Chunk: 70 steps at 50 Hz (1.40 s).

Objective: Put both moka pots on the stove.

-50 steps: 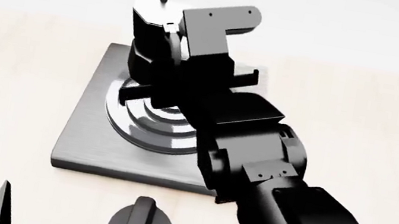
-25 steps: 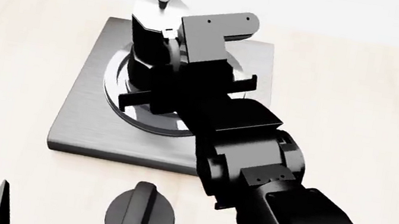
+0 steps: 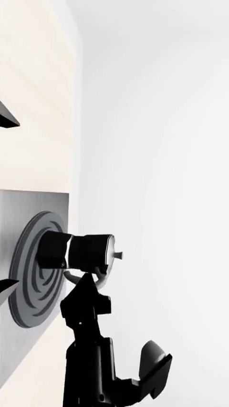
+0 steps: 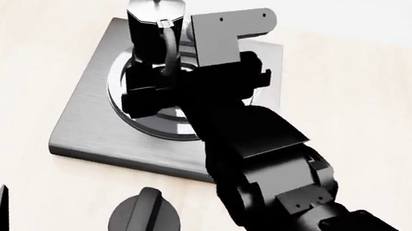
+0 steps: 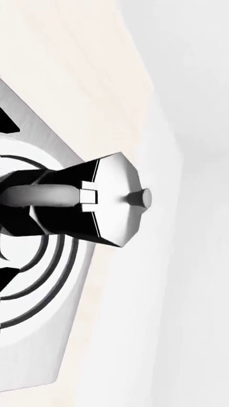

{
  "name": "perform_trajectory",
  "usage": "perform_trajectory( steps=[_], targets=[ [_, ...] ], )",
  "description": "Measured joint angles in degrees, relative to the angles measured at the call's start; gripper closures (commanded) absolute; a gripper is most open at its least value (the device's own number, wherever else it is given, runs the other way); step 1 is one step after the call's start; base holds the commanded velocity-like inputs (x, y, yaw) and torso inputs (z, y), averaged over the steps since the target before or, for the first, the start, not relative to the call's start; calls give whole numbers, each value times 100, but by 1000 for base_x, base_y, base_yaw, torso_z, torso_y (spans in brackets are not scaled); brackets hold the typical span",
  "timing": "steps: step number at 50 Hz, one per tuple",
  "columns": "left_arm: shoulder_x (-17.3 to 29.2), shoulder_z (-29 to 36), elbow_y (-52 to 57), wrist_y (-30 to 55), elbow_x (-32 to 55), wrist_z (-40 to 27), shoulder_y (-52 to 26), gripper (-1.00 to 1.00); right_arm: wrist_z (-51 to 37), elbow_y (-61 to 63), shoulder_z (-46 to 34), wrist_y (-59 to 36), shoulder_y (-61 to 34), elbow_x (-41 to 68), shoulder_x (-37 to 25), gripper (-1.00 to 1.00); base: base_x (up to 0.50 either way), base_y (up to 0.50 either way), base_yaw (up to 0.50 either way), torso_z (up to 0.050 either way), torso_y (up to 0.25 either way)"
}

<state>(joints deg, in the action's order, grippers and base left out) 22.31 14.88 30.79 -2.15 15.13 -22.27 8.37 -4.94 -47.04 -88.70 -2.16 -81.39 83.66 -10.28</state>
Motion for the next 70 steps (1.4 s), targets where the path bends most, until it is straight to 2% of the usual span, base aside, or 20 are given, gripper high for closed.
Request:
perform_trajectory(
  steps=[8, 14, 24, 32, 41, 54, 70],
  targets=[
    [6, 17, 1, -11, -11, -12, 2, -100, -1210, 2379, -41, 478, 144, -532, -1271, -100, 0, 0, 0, 0, 0],
    [9, 49, 3, -17, -39, -17, 6, -100, -2003, 3722, -96, 775, 276, -1027, -2051, -100, 0, 0, 0, 0, 0],
    [17, 84, 11, -25, -66, -30, 11, -100, -3347, 5205, -141, 1115, 466, -1982, -3022, -100, 0, 0, 0, 0, 0],
    [29, 101, 33, -30, -74, -43, 22, -100, -3958, 5978, -165, 1314, 610, -2452, -3734, -100, 0, 0, 0, 0, 0],
    [44, 102, 51, -42, -67, -59, 29, -100, -4094, 6451, -142, 1473, 664, -2502, -4644, -100, 0, 0, 0, 0, 0],
    [73, 109, 129, 8, -48, -95, 24, -100, -4011, 6516, -166, 1912, 943, -2357, -5934, -100, 0, 0, 0, 0, 0],
    [88, 128, 164, 11, -54, -132, 24, -100, -3618, 6253, -190, 2121, 1136, -1940, -7070, -100, 0, 0, 0, 0, 0]
  ],
)
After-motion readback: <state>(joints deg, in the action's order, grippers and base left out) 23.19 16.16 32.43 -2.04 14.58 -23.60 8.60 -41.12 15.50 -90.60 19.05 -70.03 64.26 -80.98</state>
